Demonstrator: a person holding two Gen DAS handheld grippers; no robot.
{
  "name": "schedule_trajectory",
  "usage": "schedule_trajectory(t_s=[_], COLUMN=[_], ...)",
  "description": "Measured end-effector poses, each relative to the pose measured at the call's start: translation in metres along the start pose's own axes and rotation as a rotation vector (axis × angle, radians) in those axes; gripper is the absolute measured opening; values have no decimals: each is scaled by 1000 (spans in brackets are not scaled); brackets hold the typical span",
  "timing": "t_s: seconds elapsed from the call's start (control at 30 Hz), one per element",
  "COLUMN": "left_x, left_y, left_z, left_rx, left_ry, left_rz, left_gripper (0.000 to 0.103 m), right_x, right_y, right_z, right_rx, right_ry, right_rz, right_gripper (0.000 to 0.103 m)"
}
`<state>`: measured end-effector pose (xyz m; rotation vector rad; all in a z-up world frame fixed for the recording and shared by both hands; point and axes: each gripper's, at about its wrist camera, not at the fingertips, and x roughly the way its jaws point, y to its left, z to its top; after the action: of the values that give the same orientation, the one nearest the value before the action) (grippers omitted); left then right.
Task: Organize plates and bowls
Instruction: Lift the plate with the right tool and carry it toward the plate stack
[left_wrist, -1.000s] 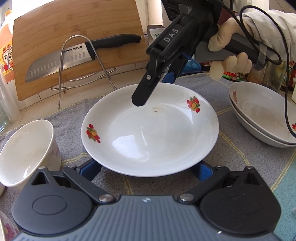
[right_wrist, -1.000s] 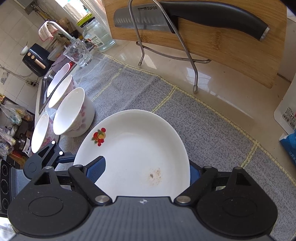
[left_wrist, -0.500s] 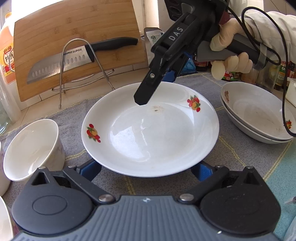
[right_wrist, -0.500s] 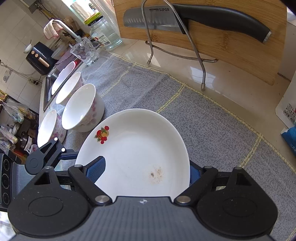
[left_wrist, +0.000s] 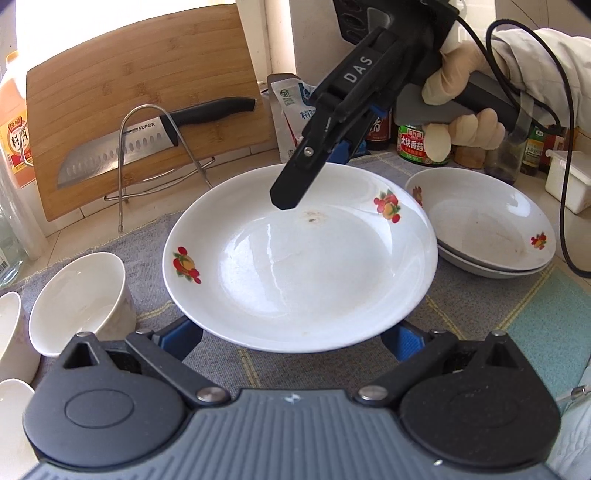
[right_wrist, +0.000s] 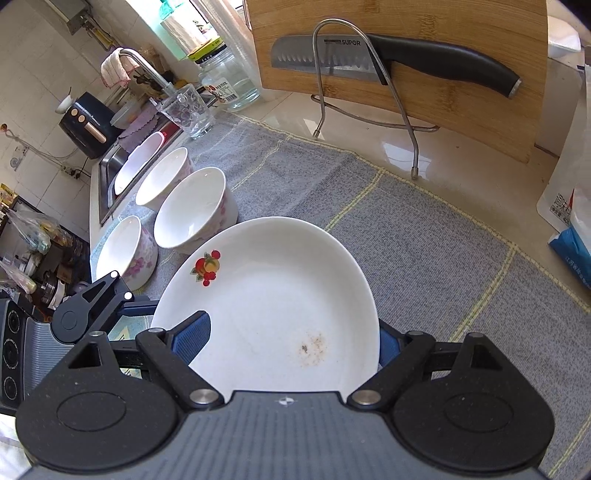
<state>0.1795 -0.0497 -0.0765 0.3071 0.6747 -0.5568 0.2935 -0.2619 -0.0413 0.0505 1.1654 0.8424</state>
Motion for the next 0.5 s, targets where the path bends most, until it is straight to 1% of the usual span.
schedule_trajectory(t_s=[0.5], left_x=[-30], left_y=[-18], left_z=[-4], left_rx=[28], left_ry=[-6], left_rz=[-36], left_gripper=[101], right_x=[-26], right_y=[24], right_z=[-35], right_rx=[14], right_ry=[-43], right_rz=[-12], right_gripper=[93])
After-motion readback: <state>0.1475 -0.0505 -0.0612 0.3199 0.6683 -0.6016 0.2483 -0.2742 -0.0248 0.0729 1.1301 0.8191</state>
